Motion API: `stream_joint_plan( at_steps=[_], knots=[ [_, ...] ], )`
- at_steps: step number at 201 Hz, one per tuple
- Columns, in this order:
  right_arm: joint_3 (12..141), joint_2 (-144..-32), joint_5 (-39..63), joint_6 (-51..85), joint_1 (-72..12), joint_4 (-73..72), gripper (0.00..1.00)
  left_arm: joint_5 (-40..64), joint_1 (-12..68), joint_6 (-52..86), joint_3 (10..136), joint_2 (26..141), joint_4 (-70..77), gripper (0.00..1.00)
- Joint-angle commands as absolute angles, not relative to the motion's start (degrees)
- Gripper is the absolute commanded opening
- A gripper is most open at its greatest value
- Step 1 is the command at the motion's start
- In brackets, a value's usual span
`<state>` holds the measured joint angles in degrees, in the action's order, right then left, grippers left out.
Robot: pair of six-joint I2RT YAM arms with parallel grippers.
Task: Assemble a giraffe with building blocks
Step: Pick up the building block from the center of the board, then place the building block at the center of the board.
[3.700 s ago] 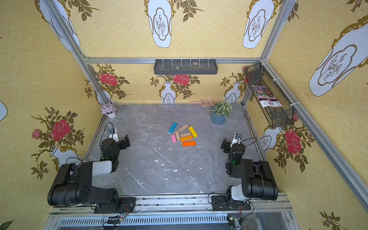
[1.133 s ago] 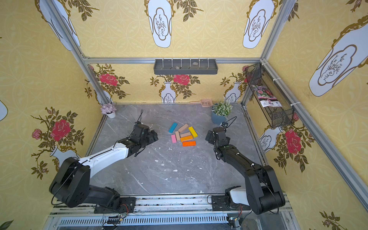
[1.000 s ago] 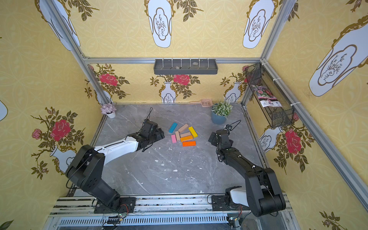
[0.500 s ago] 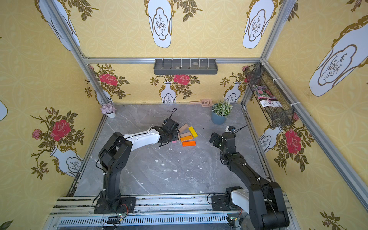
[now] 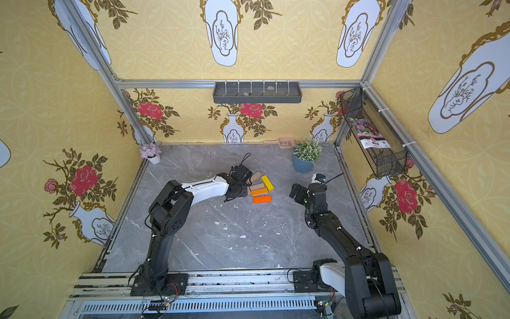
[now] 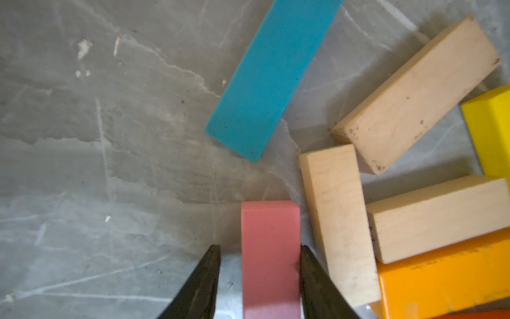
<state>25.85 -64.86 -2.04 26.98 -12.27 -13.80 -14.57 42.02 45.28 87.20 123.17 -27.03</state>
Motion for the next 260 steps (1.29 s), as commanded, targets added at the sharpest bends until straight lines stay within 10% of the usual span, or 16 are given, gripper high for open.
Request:
stream_joint_plan(
  at_steps=[1,39,260],
  knots=[
    [26.2,-65.1,-2.8,26.7,-12.3,-15.1,0.98,-14.8,42.0,44.4,86.4,123.4,-30.4,0.42],
    [25.8,-64.6,-3.0,26.6,-12.3,-14.2,0.97,-15.8,42.0,45.1,80.6,121.8,-28.5,0.28],
    [25.3,-64.5,-5.7,26.7,-12.3,-13.6,0.98,-16.4,24.8,79.3,86.1,122.4,-9.0,0.28]
  ],
)
